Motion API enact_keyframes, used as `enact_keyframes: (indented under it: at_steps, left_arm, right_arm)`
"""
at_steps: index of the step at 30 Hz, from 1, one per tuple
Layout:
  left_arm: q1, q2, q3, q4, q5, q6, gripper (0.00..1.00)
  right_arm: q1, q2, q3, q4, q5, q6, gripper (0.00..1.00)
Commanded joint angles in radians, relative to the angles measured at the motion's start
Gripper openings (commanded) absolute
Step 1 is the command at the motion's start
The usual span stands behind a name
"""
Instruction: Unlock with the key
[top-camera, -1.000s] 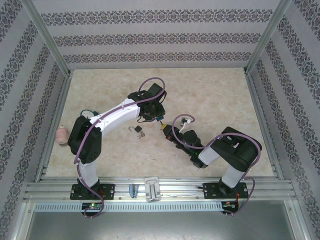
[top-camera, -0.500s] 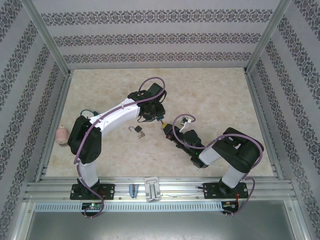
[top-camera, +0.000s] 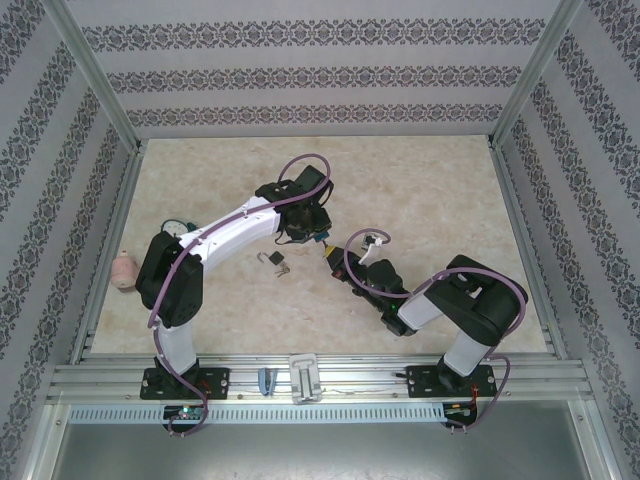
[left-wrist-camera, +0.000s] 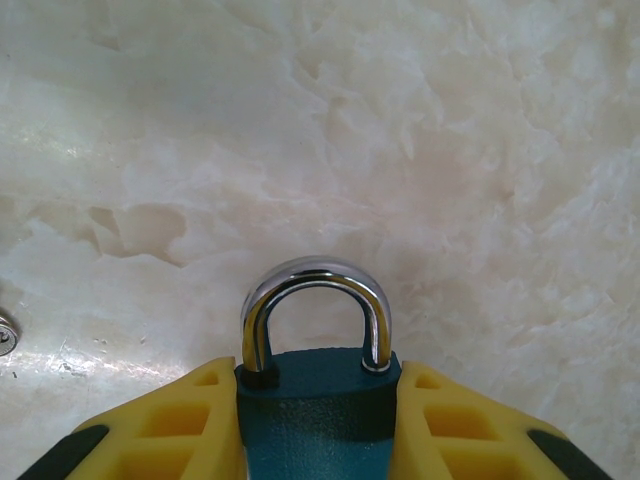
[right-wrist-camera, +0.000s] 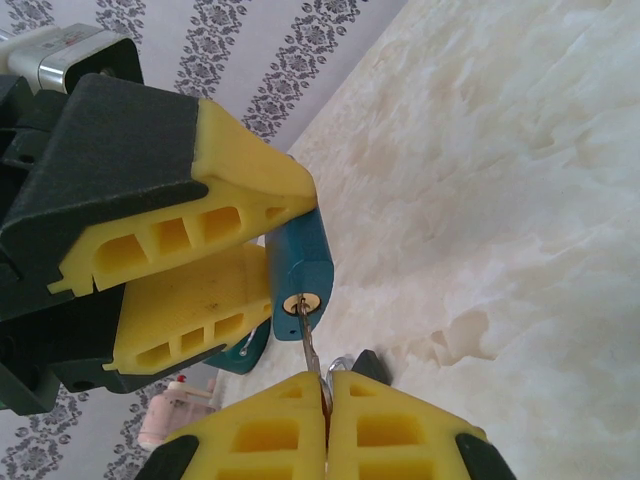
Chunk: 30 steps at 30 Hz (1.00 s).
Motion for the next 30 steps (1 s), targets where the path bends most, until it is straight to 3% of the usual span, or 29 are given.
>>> enact_keyframes:
  at_steps: [1, 16, 24, 30]
  left_arm:
    - [0.001, 0.011, 0.033, -0.018, 0.013, 0.009, 0.30]
    - [-0.003, 0.015, 0.035, -0.011, 0.022, 0.008, 0.30]
    - [-0.001, 0.015, 0.030, -0.002, 0.030, 0.008, 0.30]
    - [0.000, 0.012, 0.029, -0.001, 0.036, 0.007, 0.30]
  right_arm:
    - [-0.013, -0.019, 0.021, 0.013, 0.039, -0.040, 0.00]
    - [-0.064, -0.010, 0.089, 0.061, -0.067, 0.089, 0.00]
    - [-0.066, -0.006, 0.116, 0.062, -0.116, 0.016, 0.00]
    - [-0.046, -0.058, 0.096, -0.022, -0.056, -0.124, 0.00]
